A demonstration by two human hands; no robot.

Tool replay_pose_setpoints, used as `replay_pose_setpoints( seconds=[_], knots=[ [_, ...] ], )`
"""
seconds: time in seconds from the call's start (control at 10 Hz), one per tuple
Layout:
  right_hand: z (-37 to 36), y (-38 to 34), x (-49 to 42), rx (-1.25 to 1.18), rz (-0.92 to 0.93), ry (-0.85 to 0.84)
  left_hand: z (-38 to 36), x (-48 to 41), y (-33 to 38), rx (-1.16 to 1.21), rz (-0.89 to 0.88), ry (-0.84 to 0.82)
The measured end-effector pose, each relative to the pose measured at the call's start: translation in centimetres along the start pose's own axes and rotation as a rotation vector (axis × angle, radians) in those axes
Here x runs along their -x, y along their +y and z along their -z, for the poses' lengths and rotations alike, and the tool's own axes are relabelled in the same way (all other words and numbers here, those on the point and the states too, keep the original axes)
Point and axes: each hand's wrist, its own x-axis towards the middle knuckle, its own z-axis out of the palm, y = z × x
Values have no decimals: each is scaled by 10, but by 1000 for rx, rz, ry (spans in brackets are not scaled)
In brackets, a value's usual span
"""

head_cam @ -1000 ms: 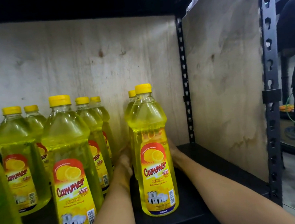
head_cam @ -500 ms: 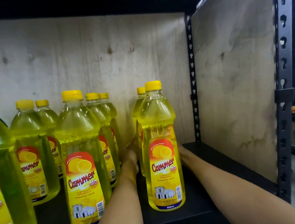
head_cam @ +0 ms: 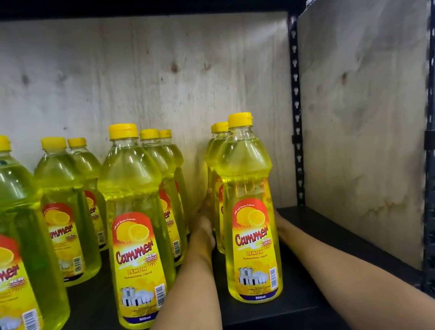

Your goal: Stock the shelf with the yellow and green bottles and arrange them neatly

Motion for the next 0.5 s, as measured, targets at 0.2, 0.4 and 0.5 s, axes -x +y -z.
replay_pose_setpoints(
  seconds=[0.2, 0.4, 0.5],
  knots=[
    [-1, 0, 2, 2, -6, -18, 7, -20, -8, 2, 17, -13],
    [1, 2, 1, 33, 20, -32, 3, -6, 0, 54, 67, -72],
    [3, 1, 2, 9, -9, -29, -4, 11, 8, 37, 64, -30]
  ],
)
